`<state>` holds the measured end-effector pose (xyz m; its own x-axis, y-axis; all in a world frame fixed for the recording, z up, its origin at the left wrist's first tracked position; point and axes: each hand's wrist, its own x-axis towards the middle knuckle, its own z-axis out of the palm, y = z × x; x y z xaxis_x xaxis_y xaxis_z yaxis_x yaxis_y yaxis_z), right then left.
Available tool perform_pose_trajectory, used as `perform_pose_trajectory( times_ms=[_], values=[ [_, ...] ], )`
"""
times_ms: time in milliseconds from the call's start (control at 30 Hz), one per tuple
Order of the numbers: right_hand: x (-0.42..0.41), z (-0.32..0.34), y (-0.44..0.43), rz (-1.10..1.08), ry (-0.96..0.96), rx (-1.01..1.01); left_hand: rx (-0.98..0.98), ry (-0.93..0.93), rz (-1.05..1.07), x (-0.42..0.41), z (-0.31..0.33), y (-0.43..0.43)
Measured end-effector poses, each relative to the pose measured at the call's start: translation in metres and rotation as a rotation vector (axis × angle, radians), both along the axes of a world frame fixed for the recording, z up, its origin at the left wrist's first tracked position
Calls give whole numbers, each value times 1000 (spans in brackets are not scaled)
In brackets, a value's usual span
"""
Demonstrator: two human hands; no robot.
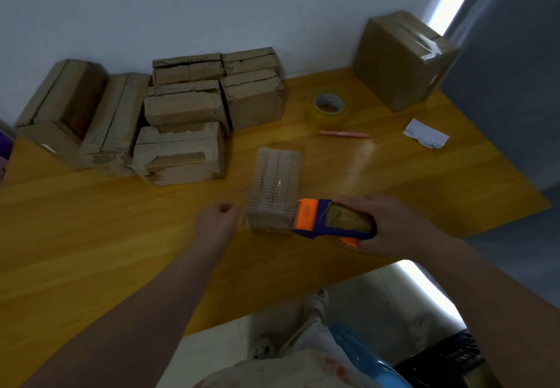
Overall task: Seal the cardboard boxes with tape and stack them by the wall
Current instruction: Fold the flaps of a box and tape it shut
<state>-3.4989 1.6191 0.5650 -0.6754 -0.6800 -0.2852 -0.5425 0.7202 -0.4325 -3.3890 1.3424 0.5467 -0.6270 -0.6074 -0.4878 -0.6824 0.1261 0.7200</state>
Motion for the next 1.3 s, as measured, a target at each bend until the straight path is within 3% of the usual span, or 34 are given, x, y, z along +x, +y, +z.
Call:
perform_pose_trajectory(
  times_ms=[100,233,367,433,500,1000,1300],
  values=[
    [2,-5,-3,-2,-24,-37,34,232,-12,2,13,14],
    [11,-5,-10,-41,-54,-68,113,219,-198,6,17,17],
    [21,-5,-20,-66,-35,-76,-598,71,-861,6,22,15],
    [23,-2,-22,-68,-23,-57,-732,1,-1117,4,17,16],
    [24,0,-21,-65,-5,-55,-768,-58,-1240,3,11,16],
    [20,46,1,15,-58,-46,-808,-75,-1280,1,6,8],
    [13,45,-18,43,-12,210,-774,-75,-1274,-2,3,9]
  ],
)
